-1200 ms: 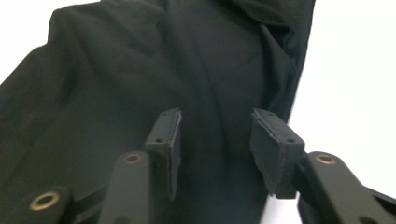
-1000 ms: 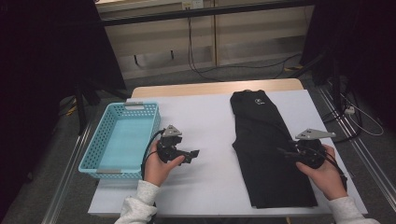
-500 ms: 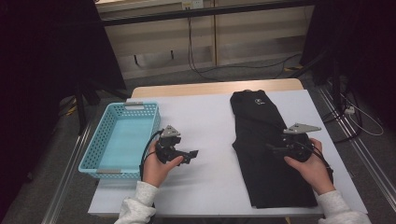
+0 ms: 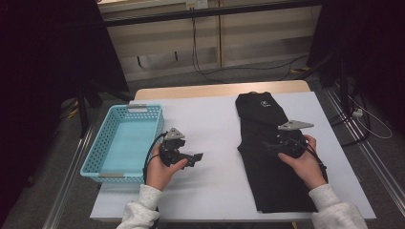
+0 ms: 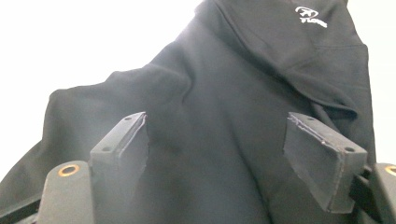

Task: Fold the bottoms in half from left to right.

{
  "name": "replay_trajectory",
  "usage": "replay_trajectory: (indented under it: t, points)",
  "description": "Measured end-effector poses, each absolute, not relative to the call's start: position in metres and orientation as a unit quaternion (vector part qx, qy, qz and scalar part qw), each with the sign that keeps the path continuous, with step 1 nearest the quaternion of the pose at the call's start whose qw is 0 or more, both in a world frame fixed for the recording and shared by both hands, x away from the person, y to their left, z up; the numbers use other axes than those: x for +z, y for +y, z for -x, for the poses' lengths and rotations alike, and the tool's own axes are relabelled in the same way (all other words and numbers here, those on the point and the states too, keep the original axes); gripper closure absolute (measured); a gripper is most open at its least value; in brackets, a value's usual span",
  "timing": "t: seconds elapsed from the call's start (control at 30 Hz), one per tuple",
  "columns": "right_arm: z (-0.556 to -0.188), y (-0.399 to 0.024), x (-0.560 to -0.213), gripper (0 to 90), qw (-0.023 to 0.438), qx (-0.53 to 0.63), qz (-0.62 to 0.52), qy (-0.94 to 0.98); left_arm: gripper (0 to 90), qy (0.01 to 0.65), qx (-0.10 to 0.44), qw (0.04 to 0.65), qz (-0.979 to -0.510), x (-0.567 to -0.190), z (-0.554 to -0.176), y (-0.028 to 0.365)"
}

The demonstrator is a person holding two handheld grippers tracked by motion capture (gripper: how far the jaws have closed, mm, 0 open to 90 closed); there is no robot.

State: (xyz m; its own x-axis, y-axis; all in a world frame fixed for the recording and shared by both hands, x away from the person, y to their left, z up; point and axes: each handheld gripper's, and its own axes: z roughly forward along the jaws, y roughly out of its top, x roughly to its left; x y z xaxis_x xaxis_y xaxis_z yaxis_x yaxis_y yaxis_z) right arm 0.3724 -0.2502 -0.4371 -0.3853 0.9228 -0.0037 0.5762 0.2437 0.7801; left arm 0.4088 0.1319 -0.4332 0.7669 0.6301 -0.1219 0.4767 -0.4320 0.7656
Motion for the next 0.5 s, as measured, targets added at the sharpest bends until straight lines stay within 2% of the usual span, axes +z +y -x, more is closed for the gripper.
replay_trajectory:
  t: [0.5]
  points:
    - [-0.397, -0.233, -0.438, 19.4, 0.225, 0.364, -0.515, 0.743, 8.0, 0.329, 0.089, 0.417, -0.843, -0.435, -0.41, 0.132]
